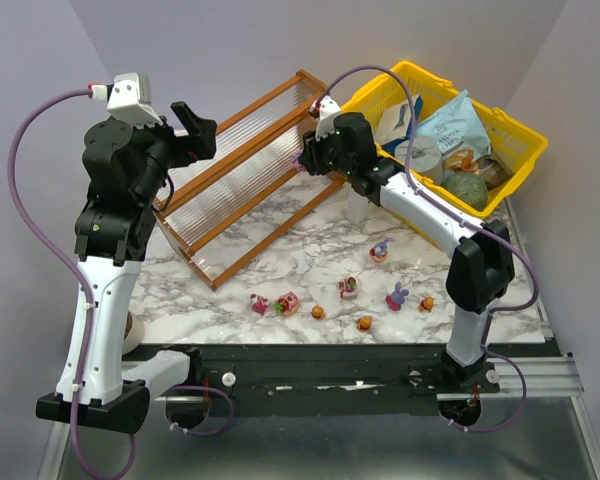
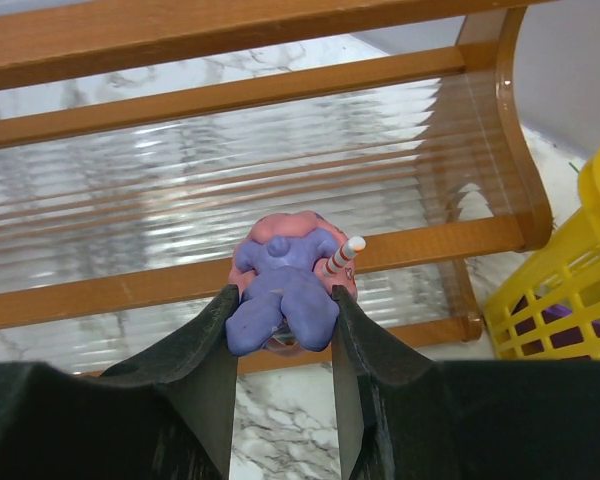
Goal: Place and organize the plastic toys onto the shelf
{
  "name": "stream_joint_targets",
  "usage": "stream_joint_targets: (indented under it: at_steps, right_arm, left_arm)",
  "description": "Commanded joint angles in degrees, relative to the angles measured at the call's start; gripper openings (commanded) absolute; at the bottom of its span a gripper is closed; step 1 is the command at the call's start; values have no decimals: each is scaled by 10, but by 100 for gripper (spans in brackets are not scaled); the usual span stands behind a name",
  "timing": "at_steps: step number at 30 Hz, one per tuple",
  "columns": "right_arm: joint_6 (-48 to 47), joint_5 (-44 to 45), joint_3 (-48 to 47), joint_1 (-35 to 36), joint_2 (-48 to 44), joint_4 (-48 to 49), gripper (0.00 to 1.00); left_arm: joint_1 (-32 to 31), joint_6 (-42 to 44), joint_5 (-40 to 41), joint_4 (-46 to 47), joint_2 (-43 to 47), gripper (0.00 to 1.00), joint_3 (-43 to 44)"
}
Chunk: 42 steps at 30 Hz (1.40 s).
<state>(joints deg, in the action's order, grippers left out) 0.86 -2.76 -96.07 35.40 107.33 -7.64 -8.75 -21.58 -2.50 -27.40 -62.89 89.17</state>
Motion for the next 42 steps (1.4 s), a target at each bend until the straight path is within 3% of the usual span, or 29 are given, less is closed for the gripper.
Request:
stream_joint_targets:
  at_steps: [1, 24, 31, 38, 42]
  right_arm:
    - [-28, -22, -52, -19, 31, -13, 20]
    - [-41, -65, -129, -53, 154, 71, 27]
    - [-39, -72, -128, -57, 155, 71, 36]
    - [-32, -75, -128, -57, 145, 71, 57]
    - [-29, -75, -137, -58, 147, 71, 63]
  left_arm:
    - [-3, -9, -7, -12, 8, 99, -5]
    - [-3, -4, -1, -28, -14, 99, -7]
    - [-3, -1, 1, -29, -15, 99, -10]
    - [-3, -1, 1, -30, -18, 99, -10]
    - [-3, -1, 1, -35, -21, 99, -9]
